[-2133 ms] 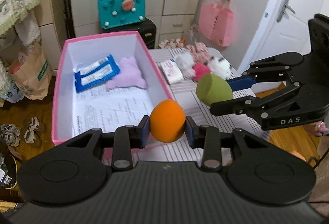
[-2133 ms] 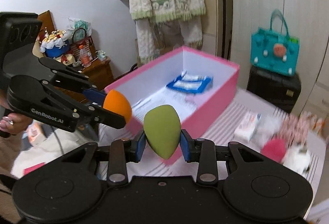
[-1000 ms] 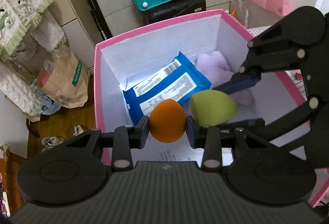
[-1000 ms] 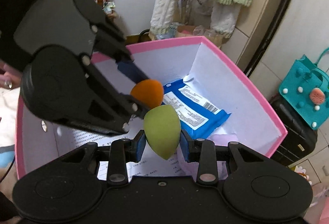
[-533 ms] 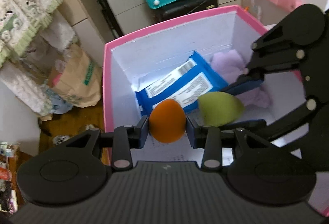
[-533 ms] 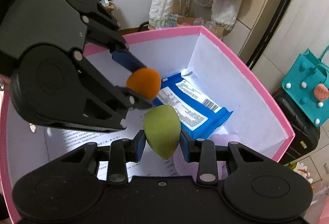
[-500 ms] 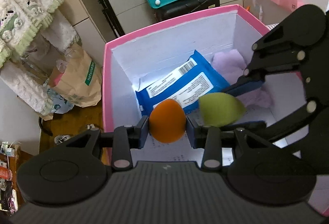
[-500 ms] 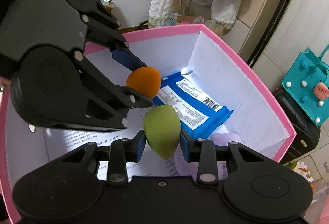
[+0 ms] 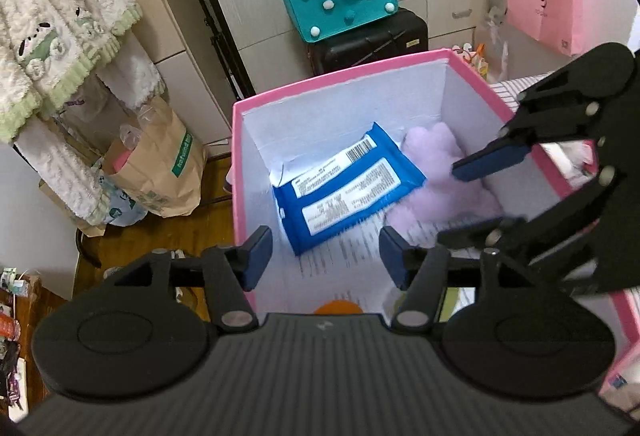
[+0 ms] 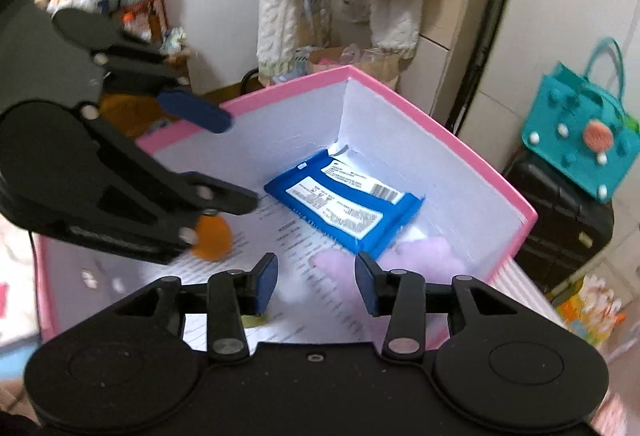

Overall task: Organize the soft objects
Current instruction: 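Open the left tool over the box while the right tool releases the green sponge, then move both tools back over the table toward the pom-pom and mesh puff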

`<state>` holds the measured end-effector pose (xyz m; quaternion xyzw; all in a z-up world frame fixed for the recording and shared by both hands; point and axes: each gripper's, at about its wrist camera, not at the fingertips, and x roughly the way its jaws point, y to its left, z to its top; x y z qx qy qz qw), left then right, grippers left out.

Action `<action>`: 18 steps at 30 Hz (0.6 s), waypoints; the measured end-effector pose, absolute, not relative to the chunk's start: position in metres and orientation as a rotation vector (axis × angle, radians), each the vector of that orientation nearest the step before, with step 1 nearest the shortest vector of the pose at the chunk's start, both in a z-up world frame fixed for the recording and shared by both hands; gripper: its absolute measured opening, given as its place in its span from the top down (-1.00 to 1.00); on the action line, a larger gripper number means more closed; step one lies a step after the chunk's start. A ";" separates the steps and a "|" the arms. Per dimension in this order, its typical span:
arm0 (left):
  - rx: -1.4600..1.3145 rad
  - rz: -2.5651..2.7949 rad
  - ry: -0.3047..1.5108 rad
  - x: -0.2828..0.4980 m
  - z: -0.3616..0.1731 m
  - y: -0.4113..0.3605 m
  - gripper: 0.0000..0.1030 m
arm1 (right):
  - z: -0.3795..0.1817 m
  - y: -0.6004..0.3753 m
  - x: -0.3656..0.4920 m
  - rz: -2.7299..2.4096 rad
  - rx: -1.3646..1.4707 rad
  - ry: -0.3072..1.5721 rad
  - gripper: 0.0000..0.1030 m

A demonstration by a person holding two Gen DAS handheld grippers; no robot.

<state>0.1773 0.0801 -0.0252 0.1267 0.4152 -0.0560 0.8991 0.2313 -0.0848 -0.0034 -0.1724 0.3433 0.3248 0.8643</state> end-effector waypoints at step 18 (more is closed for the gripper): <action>0.258 -0.197 0.932 0.072 0.029 0.068 -0.42 | 0.047 -0.152 0.120 0.683 -0.191 0.717 -0.01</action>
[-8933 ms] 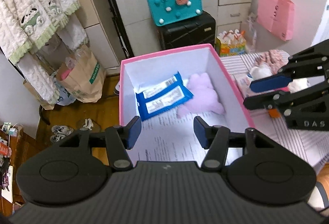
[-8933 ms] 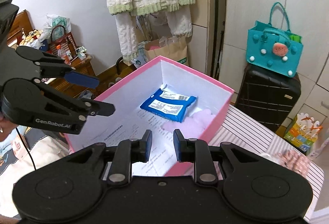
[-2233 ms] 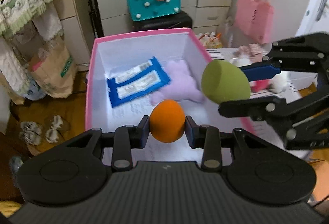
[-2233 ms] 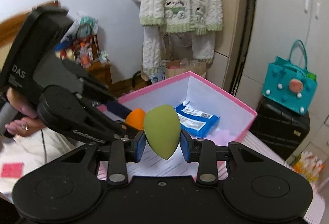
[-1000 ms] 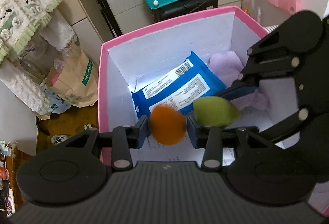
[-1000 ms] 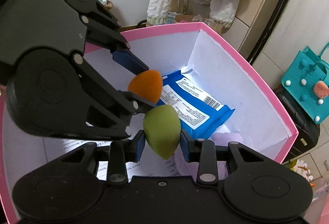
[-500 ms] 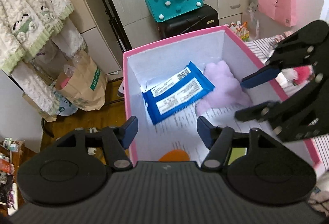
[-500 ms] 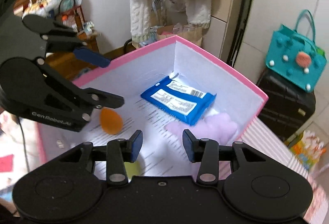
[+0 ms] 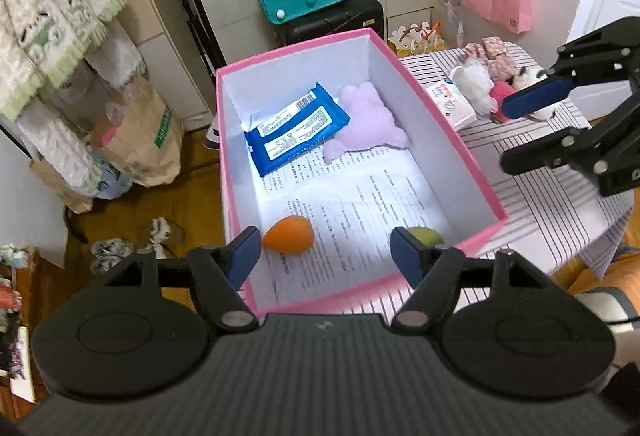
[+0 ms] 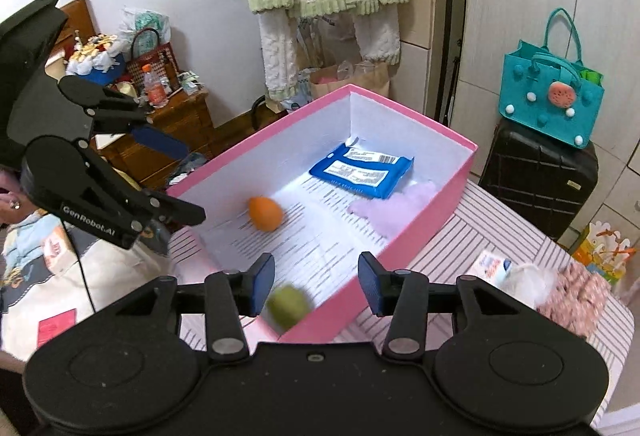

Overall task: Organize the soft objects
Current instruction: 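Move both tools back over the table toward the pom-pom and mesh puff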

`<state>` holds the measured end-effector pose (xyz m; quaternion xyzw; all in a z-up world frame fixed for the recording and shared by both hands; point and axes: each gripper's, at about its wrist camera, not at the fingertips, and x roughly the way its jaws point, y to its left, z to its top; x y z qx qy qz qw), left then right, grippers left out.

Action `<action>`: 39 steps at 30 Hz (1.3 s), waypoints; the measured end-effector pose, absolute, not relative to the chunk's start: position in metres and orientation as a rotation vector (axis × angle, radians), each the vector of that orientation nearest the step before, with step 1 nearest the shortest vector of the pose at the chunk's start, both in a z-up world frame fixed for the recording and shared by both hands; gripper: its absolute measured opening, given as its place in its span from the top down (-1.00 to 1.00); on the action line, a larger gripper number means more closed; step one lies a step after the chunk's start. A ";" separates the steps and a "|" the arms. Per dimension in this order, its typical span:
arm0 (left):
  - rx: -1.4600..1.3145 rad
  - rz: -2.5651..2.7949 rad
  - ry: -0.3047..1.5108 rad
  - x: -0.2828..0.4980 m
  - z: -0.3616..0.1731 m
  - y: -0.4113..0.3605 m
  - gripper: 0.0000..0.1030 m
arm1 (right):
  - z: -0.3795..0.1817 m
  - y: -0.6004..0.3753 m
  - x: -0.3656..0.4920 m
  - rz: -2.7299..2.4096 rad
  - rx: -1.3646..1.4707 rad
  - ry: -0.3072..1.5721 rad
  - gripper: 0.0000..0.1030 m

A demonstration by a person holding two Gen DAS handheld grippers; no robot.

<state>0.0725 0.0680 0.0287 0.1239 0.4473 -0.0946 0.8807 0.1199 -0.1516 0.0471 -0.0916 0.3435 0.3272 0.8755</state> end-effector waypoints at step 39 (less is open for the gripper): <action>0.365 -0.499 0.711 -0.010 0.009 -0.068 -0.63 | -0.033 -0.276 0.018 0.503 -0.229 0.621 -0.23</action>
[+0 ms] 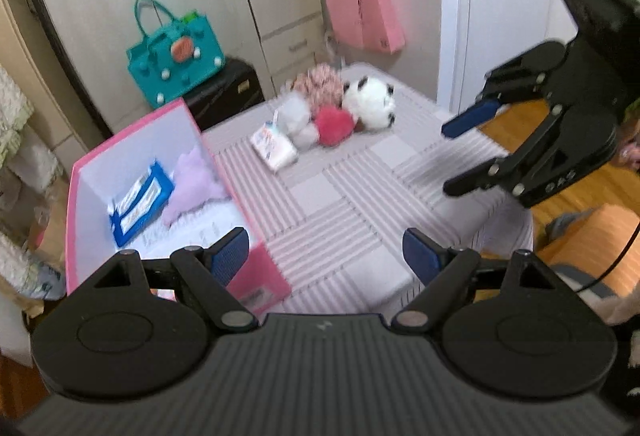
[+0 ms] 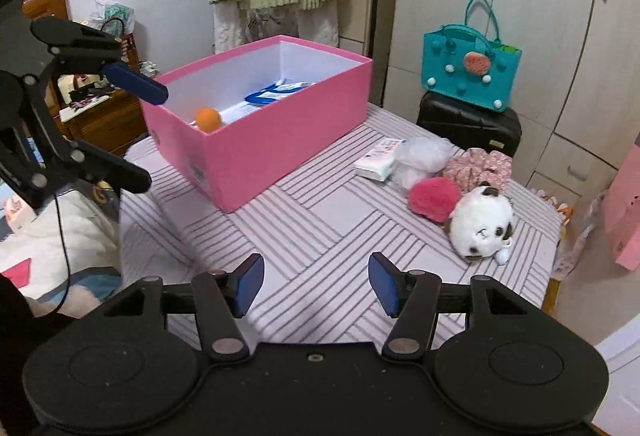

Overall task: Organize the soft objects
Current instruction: 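Move both tools back over the table toward the pom-pom and mesh puff, then close the right tool on the pink pom-pom while the left tool grips the white mesh puff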

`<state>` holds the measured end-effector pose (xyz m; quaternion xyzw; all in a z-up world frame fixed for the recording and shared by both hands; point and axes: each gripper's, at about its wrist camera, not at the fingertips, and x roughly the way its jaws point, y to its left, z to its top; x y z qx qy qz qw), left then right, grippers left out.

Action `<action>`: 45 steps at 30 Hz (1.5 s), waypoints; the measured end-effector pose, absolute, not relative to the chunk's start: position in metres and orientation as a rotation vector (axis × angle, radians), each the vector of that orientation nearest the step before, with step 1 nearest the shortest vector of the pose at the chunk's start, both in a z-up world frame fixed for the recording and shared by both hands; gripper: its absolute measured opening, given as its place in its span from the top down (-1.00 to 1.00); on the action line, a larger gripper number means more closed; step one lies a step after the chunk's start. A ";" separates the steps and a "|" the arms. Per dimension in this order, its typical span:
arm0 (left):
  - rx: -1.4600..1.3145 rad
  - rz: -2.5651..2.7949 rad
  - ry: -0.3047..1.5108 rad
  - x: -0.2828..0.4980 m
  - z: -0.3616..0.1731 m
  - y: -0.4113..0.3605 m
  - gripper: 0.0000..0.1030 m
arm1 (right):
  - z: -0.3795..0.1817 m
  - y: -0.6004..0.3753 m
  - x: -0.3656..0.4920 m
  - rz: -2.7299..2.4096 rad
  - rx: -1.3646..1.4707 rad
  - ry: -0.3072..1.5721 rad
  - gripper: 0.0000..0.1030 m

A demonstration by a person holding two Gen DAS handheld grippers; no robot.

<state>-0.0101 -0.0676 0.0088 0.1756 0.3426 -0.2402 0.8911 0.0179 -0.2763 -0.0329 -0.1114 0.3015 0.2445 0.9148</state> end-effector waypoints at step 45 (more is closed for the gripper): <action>0.008 -0.278 0.699 0.201 -0.078 -0.152 -0.08 | -0.105 -0.280 0.189 0.474 -0.687 0.514 -0.19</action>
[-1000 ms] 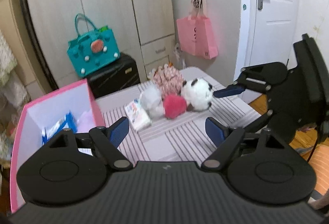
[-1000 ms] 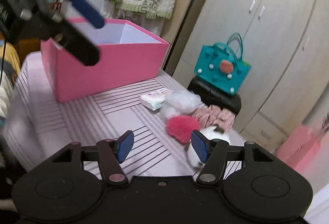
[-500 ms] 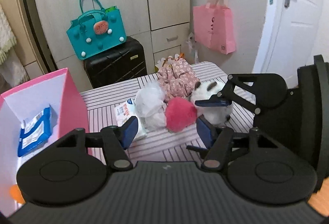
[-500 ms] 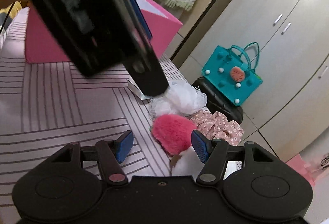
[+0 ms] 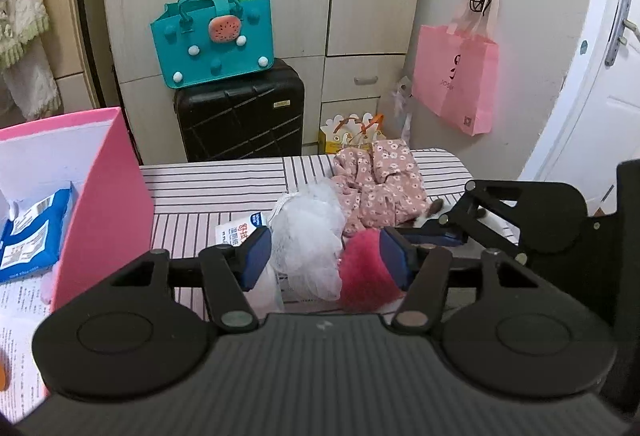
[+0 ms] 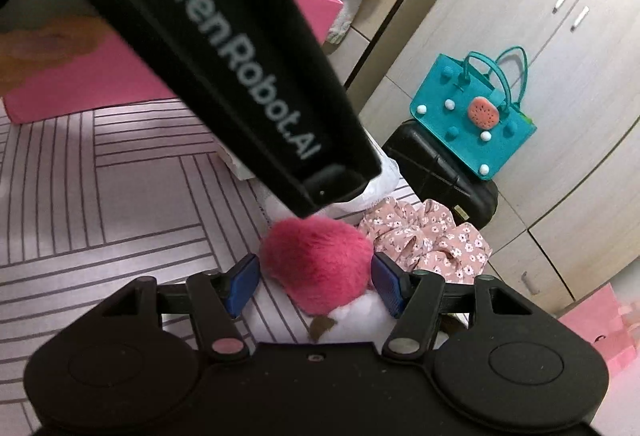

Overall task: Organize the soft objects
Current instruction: 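Close the right tool on the pink pom-pom while the left tool grips the white mesh puff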

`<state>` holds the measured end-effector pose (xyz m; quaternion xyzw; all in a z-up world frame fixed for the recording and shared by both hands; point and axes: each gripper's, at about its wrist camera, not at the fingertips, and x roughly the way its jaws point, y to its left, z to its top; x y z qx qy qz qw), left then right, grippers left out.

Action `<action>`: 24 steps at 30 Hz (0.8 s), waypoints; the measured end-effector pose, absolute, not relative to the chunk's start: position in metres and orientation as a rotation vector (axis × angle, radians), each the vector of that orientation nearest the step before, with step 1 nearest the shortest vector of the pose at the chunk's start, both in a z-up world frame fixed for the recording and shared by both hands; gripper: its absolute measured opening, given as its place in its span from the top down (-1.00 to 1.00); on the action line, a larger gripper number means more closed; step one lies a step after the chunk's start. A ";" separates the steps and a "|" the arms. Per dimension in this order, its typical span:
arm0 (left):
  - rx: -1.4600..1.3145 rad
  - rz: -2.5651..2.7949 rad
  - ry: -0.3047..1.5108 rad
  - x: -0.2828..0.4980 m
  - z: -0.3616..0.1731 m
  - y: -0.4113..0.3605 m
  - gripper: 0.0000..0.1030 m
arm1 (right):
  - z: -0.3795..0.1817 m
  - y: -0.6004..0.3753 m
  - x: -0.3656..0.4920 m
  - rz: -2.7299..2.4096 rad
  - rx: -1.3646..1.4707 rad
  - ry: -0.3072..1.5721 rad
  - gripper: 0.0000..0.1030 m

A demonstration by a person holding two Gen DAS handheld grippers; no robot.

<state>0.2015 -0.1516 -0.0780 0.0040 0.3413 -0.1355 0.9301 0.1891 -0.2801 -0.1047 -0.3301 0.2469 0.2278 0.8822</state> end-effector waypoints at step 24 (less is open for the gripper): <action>0.089 -0.170 0.748 0.250 -0.105 -0.169 0.16 | -0.119 -0.277 0.151 0.414 -0.584 0.424 0.08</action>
